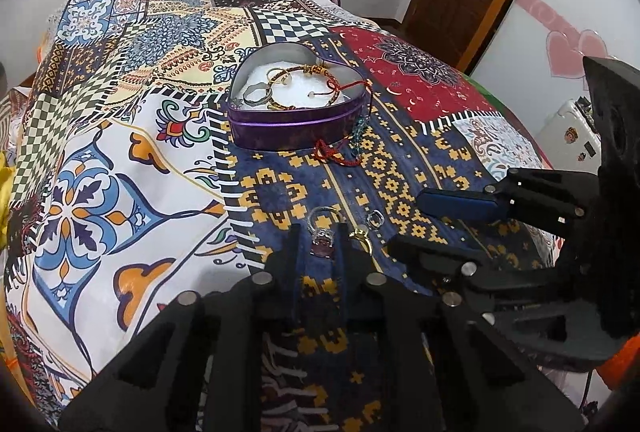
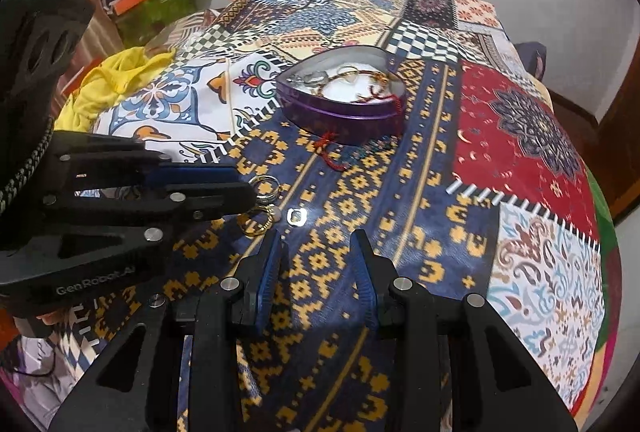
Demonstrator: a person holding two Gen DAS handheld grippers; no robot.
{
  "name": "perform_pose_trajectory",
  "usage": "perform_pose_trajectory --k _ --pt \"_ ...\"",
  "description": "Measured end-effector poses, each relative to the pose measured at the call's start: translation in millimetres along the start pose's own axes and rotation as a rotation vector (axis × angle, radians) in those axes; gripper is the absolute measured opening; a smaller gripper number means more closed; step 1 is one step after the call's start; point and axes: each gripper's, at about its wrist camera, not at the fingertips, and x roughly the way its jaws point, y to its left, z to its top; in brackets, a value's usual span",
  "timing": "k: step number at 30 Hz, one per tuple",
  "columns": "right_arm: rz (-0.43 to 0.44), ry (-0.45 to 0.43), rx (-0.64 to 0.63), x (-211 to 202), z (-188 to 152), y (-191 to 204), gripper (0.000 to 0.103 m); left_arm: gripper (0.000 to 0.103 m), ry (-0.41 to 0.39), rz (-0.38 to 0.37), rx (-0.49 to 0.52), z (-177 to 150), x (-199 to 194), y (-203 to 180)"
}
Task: Organize jewelry
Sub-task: 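Grasp another ring from the cover with the right gripper, then carry the ring over the tin and release it inside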
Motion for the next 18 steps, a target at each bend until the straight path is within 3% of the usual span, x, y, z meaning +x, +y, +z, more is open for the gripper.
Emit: perform_pose_trajectory --k 11,18 --pt "0.006 -0.002 -0.049 12.8 9.1 9.2 0.010 0.010 -0.038 0.011 -0.015 -1.4 -4.5 2.4" --pt "0.007 -0.008 -0.017 10.3 9.6 5.6 0.009 0.010 -0.064 0.012 -0.014 0.5 -15.4 2.0"
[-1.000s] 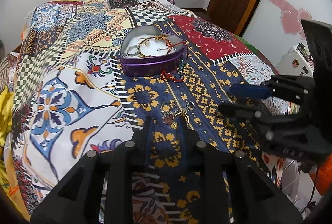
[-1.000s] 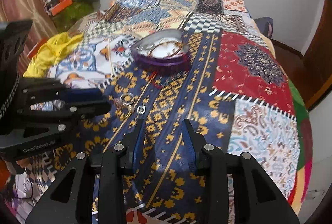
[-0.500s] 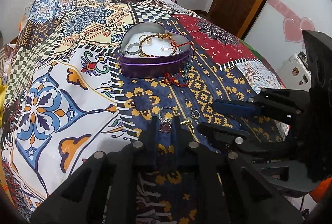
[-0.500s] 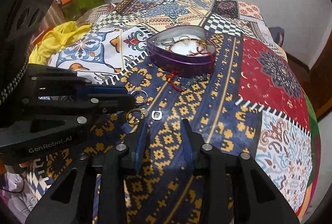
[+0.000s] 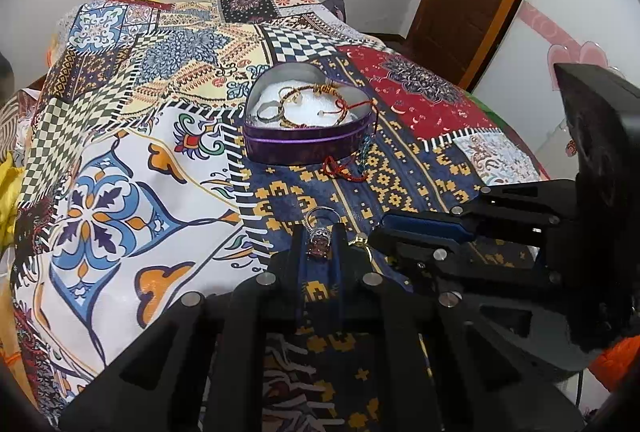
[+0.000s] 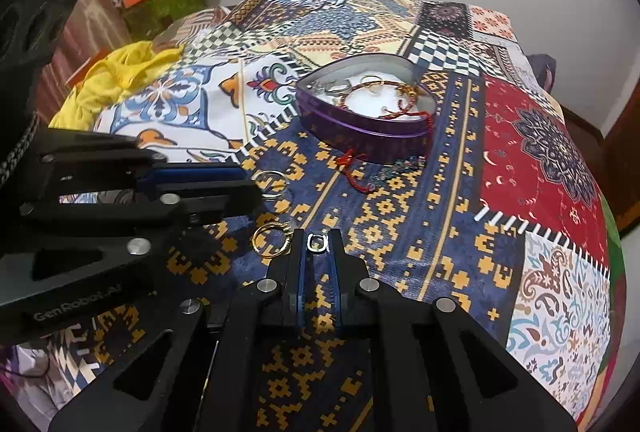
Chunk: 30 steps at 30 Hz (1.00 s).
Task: Organize jewelry
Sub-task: 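Carry the ring over the tin and release it inside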
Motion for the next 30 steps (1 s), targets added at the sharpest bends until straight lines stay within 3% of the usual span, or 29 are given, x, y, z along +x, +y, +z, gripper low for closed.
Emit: perform_pose_trajectory --k 17,30 --pt "-0.042 -0.183 0.070 -67.3 26.3 -16.6 0.009 0.010 -0.124 0.043 0.033 26.8 -49.6 -4.6" --pt "-0.035 -0.273 0.071 -73.9 54.4 -19.1 0.009 0.010 -0.198 0.050 0.030 60.7 -58.3 5.6"
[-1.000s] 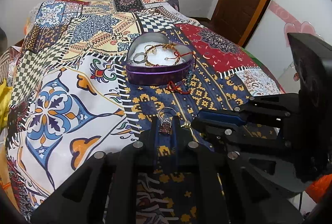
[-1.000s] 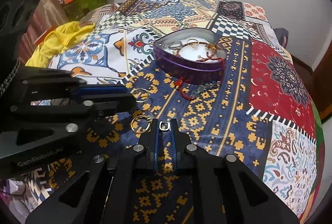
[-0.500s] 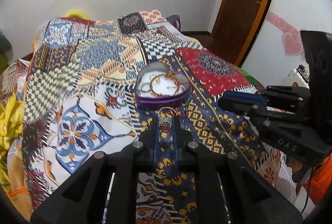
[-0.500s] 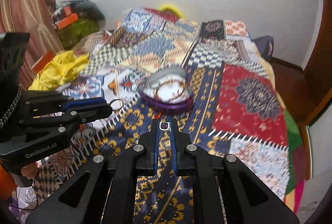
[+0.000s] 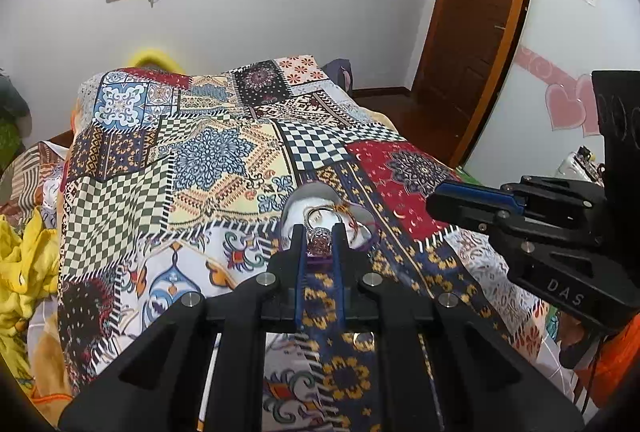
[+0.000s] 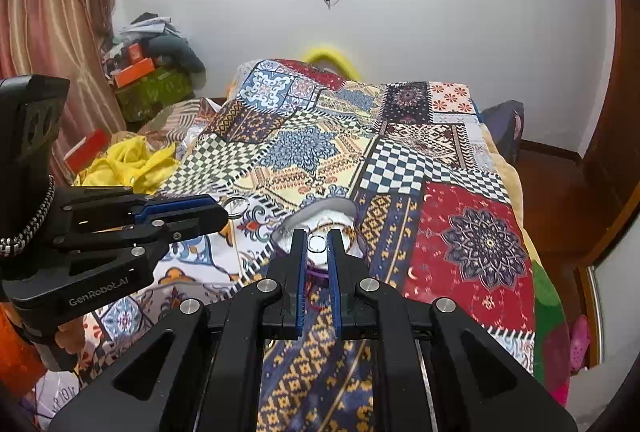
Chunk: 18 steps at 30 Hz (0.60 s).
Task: Organize jewelry
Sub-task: 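Carry the ring over the tin and release it inside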
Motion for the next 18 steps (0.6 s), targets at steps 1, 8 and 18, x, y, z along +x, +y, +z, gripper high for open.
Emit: perform_pose_trajectory --k 1,8,18 --pt "0.001 0.000 0.001 1.8 0.6 -0.1 0.009 0.010 0.000 -0.002 -0.002 1.6 2.7 1.5" --pt "0.000 0.022 0.007 25.3 5.2 -5.0 0.009 0.010 0.014 -0.017 -0.019 8.1 25.1 9.5" --pt "0.035 0.087 0.063 61.8 6.1 -20.0 0.009 0.010 0.076 -0.035 -0.029 7.0 63.0 21.3"
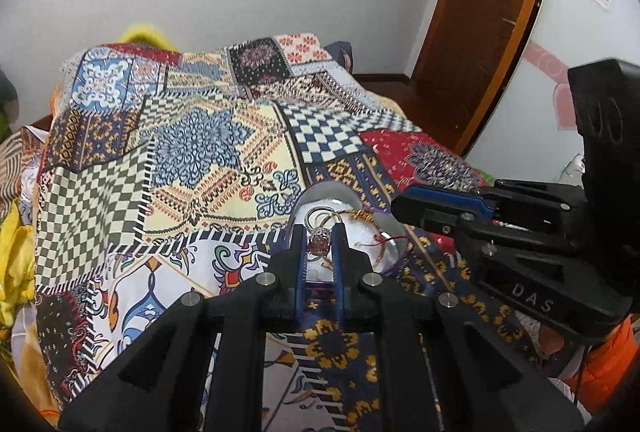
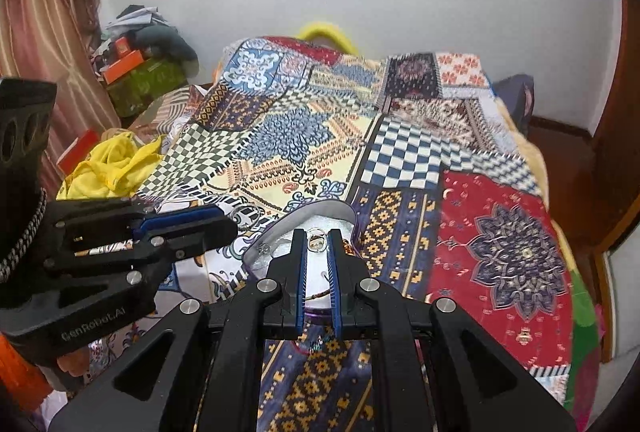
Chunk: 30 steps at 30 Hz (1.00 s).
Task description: Organize jewelry
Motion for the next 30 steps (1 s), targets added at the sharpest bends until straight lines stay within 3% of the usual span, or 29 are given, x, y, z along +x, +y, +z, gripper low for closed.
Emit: perform_pose_trajectory --k 13,24,30 --pt "0.038 0.078 0.011 28.0 0.2 -7.2 0.009 0.010 0.060 -0.037 -0.016 0.3 33.7 9.7" --pt "0.072 0.094 0.013 24.6 1.9 -6.0 0.009 0.010 0.051 -0.037 -0.003 2.2 28.6 6.6" --pt "0.035 0.083 -0.003 10.9 1.8 -2.7 0.013 0.013 0.041 -0.024 0.007 4.2 15.1 0.4"
